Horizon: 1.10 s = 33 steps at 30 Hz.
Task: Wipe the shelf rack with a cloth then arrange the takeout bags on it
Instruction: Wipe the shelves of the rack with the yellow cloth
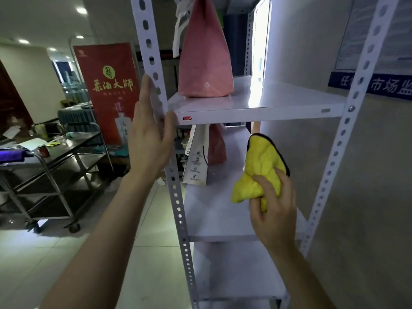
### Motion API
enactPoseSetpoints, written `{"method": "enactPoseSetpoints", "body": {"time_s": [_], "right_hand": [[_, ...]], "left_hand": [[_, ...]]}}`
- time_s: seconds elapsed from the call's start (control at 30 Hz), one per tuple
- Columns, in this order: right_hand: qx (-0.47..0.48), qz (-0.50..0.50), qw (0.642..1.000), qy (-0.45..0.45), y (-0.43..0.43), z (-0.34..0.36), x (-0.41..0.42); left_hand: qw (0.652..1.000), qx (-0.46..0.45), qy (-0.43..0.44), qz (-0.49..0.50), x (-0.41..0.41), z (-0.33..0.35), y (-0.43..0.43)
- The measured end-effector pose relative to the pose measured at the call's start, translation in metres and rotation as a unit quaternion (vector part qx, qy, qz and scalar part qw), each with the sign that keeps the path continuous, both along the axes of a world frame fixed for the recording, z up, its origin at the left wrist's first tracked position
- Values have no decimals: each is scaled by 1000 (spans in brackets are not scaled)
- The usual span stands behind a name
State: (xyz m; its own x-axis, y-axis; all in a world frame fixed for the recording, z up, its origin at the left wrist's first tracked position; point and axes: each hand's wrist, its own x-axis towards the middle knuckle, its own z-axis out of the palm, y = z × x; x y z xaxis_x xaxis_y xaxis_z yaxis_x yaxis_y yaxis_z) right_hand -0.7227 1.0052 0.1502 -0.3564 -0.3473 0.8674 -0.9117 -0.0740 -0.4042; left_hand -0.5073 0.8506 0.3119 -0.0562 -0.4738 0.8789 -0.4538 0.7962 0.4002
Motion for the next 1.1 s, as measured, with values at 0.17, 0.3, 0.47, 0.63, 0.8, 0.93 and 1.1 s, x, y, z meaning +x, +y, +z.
{"method": "enactPoseSetpoints", "body": {"time_s": [0.17, 0.3, 0.47, 0.63, 0.8, 0.93, 1.1], "right_hand": [[154, 53, 986, -42, 29, -99, 16], [250, 69, 963, -67, 55, -164, 27], [253, 71, 962, -80, 54, -183, 39], [301, 119, 944, -57, 66, -230, 46], [393, 121, 907, -97, 81, -289, 55], [439, 121, 883, -117, 84, -311, 65], [462, 116, 870, -129, 79, -319, 85]], "left_hand": [[993, 101, -47, -30, 23, -80, -1], [976, 201, -81, -40, 34, -148, 3], [942, 314, -107, -56, 34, -216, 8], [920, 357, -143, -71, 32, -263, 8], [921, 355, -142, -75, 38, -291, 13], [903, 384, -182, -68, 57, -324, 15], [883, 422, -197, -49, 85, -354, 24]]}}
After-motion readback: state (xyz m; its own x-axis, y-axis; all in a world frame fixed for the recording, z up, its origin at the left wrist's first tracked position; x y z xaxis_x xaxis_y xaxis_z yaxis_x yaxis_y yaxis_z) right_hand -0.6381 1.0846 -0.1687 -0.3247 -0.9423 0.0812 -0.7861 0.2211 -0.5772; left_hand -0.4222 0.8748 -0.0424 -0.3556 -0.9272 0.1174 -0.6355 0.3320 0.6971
